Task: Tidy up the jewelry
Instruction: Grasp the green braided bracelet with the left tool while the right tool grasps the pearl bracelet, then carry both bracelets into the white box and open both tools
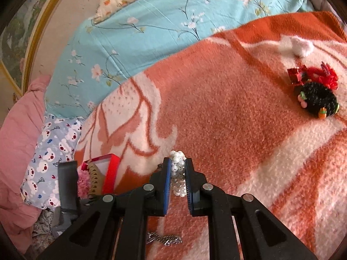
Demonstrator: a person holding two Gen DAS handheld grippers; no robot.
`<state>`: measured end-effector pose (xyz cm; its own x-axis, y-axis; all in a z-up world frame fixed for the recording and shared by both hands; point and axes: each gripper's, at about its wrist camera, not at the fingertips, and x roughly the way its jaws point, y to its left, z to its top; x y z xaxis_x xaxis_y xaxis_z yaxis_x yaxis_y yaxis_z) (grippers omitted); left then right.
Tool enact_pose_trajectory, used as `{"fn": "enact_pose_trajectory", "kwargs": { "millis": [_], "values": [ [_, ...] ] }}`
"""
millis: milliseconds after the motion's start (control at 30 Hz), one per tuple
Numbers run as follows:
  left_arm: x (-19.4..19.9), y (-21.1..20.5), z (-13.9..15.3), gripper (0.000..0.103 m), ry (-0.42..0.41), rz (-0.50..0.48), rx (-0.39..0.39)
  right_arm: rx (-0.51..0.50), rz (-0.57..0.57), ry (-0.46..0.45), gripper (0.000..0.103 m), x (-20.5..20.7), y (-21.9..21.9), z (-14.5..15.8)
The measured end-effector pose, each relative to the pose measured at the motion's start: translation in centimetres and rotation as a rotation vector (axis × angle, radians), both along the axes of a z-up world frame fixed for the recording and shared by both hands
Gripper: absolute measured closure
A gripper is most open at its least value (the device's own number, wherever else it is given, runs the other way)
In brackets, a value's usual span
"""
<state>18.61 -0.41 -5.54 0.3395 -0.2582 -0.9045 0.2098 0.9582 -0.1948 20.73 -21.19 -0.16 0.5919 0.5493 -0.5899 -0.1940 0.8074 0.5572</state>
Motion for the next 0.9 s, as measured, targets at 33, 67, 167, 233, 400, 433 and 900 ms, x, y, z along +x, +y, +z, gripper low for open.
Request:
{"fn": "enact_pose_trajectory", "kwargs": {
  "millis": [33,67,167,233,400,433,900],
  "values": [
    [-0.3,-0.4,-0.2,0.082,0.009,-0.019,-0.007,0.000,0.000,-0.003,0.091,-0.2,-0.1,0.1],
    [-0.5,-0.8,-0.4,0.082,0.010,-0.024,0.004,-0.001,-0.001,-0.006,0.091,-0.3,-0.1,0.2],
    [-0.6,-0.8,-0.4,0.084,-0.004,-0.016,0.007,-0.004,-0.003,-0.004,0.091,-0.6,-0.3,0.2],
    [-0.8,-0.4,-0.1,0.088,-0.010,-0.006,-0.006,-0.002,-0.005,0.000,0.091,-0.8,-0.5,0.1],
    [-2.1,0.4,1.9,0.095,-0.066,0.019,-0.012,0.012,-0.006,-0.003,0.091,-1.2,-0.9,0.3],
    [-2.3,0.4,2.3,0.095,-0.075,0.025,-0.015,0.015,-0.003,-0.005,0.091,-1.4,-0.9,0.4],
    [-9.1,5.6,7.4,0.095,-0.172,0.137,-0.082,0.033,0.077,-0.050,0.091,-5.0,2.4,3.4]
  ]
}}
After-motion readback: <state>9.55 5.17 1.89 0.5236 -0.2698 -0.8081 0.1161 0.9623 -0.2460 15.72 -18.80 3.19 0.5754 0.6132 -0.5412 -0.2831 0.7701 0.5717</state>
